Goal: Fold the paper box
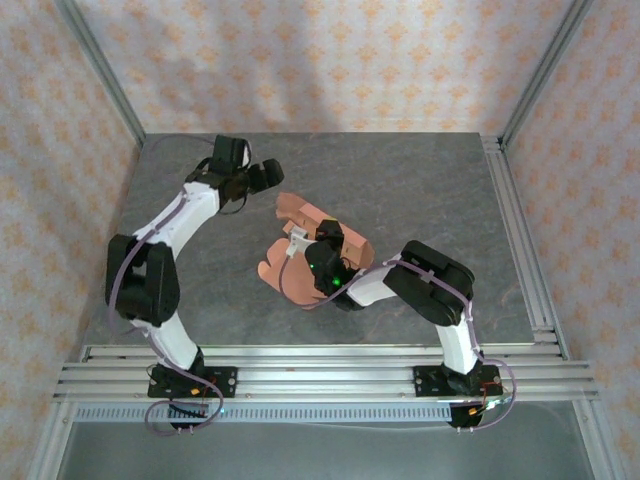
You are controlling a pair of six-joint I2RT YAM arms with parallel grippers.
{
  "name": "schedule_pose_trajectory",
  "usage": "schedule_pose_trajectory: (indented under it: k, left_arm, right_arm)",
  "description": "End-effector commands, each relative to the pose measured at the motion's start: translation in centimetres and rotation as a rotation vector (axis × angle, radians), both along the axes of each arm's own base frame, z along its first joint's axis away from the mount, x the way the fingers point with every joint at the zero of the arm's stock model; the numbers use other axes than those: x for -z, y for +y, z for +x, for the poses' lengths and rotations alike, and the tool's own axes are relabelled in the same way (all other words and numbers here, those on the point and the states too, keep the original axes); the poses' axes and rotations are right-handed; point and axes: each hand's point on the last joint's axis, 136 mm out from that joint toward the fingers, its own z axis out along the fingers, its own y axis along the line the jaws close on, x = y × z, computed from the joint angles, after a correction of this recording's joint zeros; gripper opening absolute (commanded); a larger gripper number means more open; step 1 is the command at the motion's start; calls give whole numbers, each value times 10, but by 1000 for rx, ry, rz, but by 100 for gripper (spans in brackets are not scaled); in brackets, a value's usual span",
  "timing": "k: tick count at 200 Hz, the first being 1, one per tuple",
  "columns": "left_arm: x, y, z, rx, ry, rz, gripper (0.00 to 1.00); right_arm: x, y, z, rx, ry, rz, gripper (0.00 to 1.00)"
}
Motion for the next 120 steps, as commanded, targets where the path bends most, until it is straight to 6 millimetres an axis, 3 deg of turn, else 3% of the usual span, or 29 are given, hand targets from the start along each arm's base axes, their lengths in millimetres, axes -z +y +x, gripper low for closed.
schedule_pose_trajectory:
  k: [1,30,63,88,120]
  left_arm:
    - [11,-10,10,127,66,20,88]
    - [34,-24,37,207,143,18,80]
    - [57,-39,56,287,213,-10,58]
    - [67,-49,53,342,271,-44,42]
    - [68,-53,35,399,287,-64,40]
  right_arm:
    - [5,4,-5,-14,1,-6,0]
    - [7,7,-8,-25,20,-1,0]
    - [6,8,-7,-22,26,2,0]
    - [7,8,-8,-19,35,1,0]
    - [7,7,-8,-15,42,13,0]
